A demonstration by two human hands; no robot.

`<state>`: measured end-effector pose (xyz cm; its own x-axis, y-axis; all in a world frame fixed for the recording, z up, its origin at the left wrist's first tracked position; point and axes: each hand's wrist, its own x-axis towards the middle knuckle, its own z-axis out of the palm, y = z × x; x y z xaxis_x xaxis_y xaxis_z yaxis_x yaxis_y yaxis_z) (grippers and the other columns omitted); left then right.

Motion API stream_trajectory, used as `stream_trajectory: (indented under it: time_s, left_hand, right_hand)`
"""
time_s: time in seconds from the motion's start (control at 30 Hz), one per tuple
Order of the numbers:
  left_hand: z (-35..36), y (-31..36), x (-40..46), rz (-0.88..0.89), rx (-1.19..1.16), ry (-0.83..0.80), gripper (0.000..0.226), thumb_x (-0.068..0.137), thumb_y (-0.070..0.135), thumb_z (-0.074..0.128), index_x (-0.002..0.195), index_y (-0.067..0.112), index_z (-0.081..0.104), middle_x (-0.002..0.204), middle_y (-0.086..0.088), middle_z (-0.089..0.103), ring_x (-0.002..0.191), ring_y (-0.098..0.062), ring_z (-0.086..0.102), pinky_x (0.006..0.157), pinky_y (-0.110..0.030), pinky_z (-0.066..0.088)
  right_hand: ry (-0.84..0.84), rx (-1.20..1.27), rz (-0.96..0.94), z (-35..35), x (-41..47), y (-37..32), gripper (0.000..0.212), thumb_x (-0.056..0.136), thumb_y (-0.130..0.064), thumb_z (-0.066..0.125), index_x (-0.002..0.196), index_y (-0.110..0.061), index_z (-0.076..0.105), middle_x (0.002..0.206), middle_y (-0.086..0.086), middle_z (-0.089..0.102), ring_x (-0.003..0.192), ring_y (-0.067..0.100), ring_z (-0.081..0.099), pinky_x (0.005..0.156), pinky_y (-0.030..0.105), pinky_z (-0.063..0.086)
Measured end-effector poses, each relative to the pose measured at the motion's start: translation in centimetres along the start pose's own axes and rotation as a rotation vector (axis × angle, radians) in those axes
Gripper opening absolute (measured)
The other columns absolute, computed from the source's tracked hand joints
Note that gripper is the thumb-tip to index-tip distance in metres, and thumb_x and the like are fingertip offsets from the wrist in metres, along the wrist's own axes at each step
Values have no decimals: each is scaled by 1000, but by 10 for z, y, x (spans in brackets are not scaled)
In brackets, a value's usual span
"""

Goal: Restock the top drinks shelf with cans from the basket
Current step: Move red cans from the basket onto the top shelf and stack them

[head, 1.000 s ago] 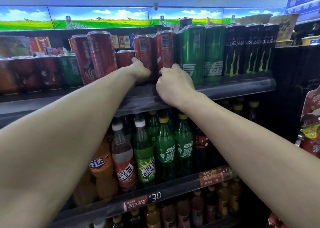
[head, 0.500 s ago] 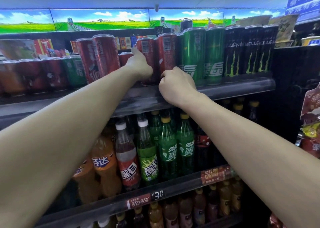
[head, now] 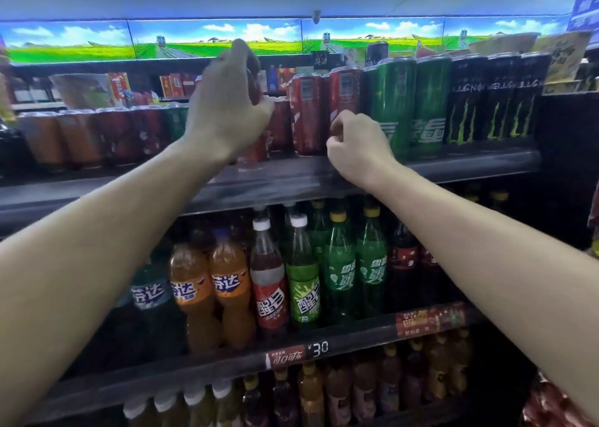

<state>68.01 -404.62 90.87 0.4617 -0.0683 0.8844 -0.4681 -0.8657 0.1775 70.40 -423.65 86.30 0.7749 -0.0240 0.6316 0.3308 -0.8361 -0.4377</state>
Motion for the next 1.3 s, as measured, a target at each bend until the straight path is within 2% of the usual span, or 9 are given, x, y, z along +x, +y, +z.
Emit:
stream_trajectory:
  time_s: [0.2, 0.4, 0.5, 0.6, 0.77, 0.87, 0.97, 1.17, 1.3]
  left_hand:
    - [-30, -35, -2, -402, 1, -30, 77, 90, 33, 77, 146, 6, 34, 145, -19, 43, 134, -34, 44, 109, -41, 36]
    - [-19, -70, 0, -795, -438, -376, 122, 58, 45, 82, 160, 26, 16, 142, -6, 50, 128, -25, 48, 113, -43, 36]
    - [5, -107, 11, -787, -489, -468, 108, 48, 43, 83, 146, 18, 43, 138, -5, 63, 124, -25, 62, 108, -50, 49]
    - [-5, -86, 5, -721, -492, -441, 52, 67, 22, 78, 116, 9, 69, 112, -13, 78, 106, -28, 75, 98, -45, 59]
    - [-12, -77, 2, -706, -524, -451, 9, 90, 5, 70, 92, 14, 70, 100, -11, 76, 96, -20, 68, 95, -32, 56]
    - [-10, -75, 5, -684, -562, -485, 15, 93, 4, 68, 89, 18, 67, 88, 0, 72, 86, -15, 65, 83, -25, 53]
    - [-6, -74, 8, -712, -599, -486, 29, 92, 6, 71, 117, 14, 59, 97, -1, 71, 81, -11, 66, 67, -24, 52]
    - [9, -61, 10, -724, -633, -500, 83, 81, 16, 84, 141, 11, 27, 116, -12, 72, 99, -21, 76, 93, -43, 62]
    - [21, -68, 15, -694, -576, -497, 71, 73, 26, 91, 133, 14, 55, 111, -7, 77, 97, -21, 77, 95, -46, 61]
  right_hand:
    - [-115, 216, -99, 15, -9, -53, 42, 96, -25, 57, 137, -16, 56, 121, 4, 65, 109, 23, 60, 97, 41, 51]
    - [-233, 217, -1, 33, 5, -86, 55, 95, -35, 62, 141, -11, 44, 113, 5, 63, 104, 27, 63, 93, 41, 54]
    - [-237, 233, 14, 36, 15, -92, 49, 91, -36, 69, 131, -13, 53, 111, 5, 67, 99, 24, 64, 80, 31, 50]
    - [-217, 240, 15, 36, 18, -92, 37, 91, -30, 72, 120, -12, 60, 108, 5, 68, 90, 21, 63, 72, 26, 45]
    - [-174, 245, 36, 36, 17, -89, 41, 90, -33, 75, 120, -10, 58, 107, 4, 66, 98, 23, 64, 85, 31, 52]
    - [-130, 241, 63, 35, 18, -87, 54, 87, -40, 77, 125, -9, 54, 118, 7, 67, 107, 26, 64, 95, 36, 53]
    - [-113, 251, 101, 35, 15, -87, 74, 85, -41, 80, 139, -6, 43, 128, 12, 63, 115, 31, 64, 100, 43, 53]
    - [45, 102, 123, 29, 11, -67, 77, 86, -44, 77, 142, -5, 41, 128, 12, 62, 119, 32, 60, 89, 38, 51]
    - [142, 3, 153, 23, 14, -51, 73, 83, -44, 81, 135, -6, 48, 141, 14, 44, 116, 33, 61, 93, 36, 50]
